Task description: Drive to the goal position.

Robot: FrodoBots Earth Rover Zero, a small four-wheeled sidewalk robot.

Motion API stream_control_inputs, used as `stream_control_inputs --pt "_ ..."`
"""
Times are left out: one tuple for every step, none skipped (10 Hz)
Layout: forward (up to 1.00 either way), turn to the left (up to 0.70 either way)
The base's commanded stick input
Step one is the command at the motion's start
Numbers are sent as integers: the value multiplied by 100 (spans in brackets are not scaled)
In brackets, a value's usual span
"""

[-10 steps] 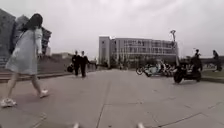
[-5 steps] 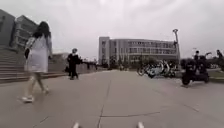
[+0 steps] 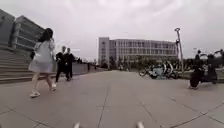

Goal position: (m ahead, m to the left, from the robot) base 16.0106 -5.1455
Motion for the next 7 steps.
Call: stream_control_inputs --pt "85 0" --pt "85 0" --pt "85 0" --pt "85 0" --pt "85 0" --pt "85 0" --pt "85 0"
